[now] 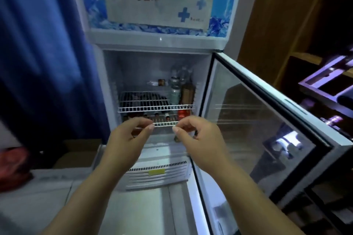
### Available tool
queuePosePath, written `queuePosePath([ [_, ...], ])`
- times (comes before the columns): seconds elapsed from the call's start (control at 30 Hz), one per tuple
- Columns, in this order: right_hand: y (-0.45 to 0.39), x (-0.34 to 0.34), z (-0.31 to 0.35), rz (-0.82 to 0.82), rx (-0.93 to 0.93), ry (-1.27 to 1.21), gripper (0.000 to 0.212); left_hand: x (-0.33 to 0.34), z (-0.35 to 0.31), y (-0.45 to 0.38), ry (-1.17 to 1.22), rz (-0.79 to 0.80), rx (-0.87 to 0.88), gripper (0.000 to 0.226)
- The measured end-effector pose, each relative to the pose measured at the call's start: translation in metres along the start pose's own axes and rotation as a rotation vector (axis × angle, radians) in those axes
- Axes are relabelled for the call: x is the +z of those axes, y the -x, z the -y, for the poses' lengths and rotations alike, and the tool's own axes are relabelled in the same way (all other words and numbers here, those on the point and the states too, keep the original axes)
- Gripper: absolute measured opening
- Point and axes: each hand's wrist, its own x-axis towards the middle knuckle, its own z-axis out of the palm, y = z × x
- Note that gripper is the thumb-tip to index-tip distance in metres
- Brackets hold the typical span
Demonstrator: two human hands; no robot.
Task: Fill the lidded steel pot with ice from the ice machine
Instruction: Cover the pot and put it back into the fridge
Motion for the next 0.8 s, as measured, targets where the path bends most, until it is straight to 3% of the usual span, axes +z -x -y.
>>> queuePosePath([
  [0.37, -0.024, 0.113, 0.08, 0.275, -0.121, -0.145, 0.008, -0.137, 0.035, 0.044, -0.099, -0.391, -0.108, 0.009],
  [0.8, -0.014, 0.262, 0.214, 0.493, -0.244, -0.333, 0.009, -0.319, 0.068, 0.109, -0.127, -0.675, -0.112, 0.012],
])
